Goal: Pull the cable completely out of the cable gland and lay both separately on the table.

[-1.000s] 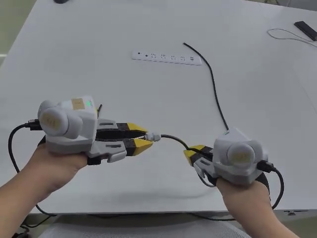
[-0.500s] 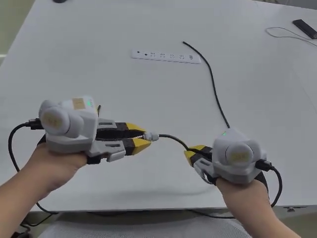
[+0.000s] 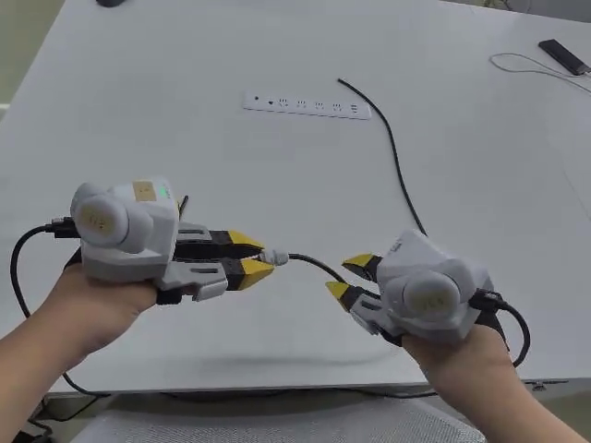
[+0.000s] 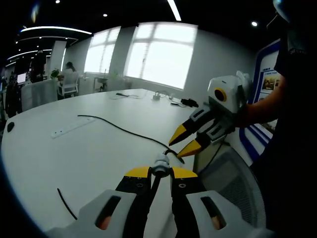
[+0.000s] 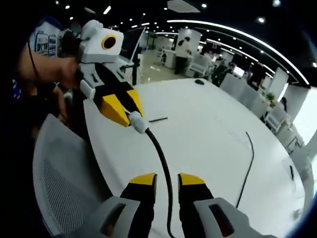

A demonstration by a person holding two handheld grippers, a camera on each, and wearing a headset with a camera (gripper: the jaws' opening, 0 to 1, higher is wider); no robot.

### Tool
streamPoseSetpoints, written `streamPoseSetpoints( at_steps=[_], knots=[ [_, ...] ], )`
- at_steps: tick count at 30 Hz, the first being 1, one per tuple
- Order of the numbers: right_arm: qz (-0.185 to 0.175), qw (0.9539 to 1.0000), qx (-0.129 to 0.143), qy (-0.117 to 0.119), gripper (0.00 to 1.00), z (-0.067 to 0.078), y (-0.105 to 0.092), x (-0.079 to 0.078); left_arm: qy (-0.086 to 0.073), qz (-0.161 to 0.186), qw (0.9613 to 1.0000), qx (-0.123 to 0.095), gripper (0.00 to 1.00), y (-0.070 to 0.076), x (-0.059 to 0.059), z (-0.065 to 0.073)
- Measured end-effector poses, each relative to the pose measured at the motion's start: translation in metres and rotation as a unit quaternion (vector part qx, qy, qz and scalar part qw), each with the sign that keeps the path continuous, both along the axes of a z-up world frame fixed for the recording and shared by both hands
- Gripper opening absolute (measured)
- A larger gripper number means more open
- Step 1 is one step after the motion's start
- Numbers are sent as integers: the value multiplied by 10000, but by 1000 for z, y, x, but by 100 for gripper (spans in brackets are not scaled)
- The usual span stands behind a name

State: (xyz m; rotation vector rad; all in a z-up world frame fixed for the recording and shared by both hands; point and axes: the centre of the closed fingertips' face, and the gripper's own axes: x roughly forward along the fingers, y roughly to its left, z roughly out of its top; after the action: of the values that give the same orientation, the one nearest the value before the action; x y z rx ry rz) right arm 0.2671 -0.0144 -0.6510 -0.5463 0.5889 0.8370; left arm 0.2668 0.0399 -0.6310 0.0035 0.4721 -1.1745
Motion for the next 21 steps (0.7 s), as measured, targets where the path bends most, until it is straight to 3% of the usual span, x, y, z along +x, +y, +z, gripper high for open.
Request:
streamPoseSetpoints(
  at_steps=[5,12,21],
  knots=[
    [542,9971,-345,-402,8,6,27,2,15,-66,10000,68,15,-1,-4,-3],
    [661,9965,-335,-375,4,2,38,1,-8,-92,9999,131,15,-1,-7,-5],
    [734,9958,-418,-356,1,-4,36,-3,-62,-140,9997,183,15,-2,-10,-7]
  ],
)
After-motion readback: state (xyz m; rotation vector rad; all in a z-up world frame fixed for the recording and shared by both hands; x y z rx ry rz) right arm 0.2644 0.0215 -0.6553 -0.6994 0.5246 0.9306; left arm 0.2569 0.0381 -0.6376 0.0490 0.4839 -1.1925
